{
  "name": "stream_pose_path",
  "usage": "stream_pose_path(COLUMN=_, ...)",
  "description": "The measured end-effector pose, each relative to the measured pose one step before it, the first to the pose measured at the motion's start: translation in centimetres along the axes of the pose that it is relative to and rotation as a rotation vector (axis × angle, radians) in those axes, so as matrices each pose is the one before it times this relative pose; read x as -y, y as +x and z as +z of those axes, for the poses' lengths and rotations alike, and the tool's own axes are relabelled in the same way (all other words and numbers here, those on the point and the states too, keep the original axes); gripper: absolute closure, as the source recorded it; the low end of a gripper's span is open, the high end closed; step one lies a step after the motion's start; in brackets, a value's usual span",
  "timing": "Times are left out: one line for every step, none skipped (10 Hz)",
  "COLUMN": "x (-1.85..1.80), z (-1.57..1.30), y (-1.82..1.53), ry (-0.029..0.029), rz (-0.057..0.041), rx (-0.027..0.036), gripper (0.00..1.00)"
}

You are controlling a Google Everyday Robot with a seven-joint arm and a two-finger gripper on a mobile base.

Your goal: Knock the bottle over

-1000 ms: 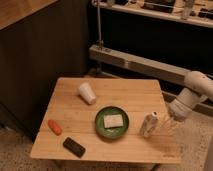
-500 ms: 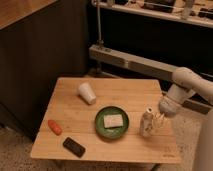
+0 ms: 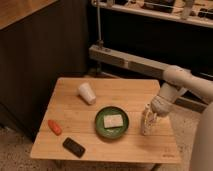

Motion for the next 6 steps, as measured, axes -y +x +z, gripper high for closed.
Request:
stream_pose_path(x=1.123, z=0.12, y=-0.591, ry=-0.00653, rz=-0.01128, rx=0.00461, gripper=0.96)
stream_pose_path(x=0.389, z=-0.173, y=-0.108, ry=-0.00107, rz=-0.00344, rx=0.00202, gripper=0.96)
stream_pose_path(x=-0.026, z=-0.117, y=0.011, ry=0.00071, rz=0.00066, rx=0.002, gripper=0.94)
stream_pose_path(x=-0.214, z=-0.268, y=0.003, ry=0.00195, rz=0.00081, rx=-0.00049, gripper=0.87)
stream_pose_path(x=-0.156, z=-0.184, y=0.169, ry=0.00391, rz=-0.00447, rx=0.00158, gripper=0.76)
stream_pose_path(x=0.113, z=-0.242, y=0.171, ry=0.00403, rz=-0.00591, rx=0.00392, gripper=0.73)
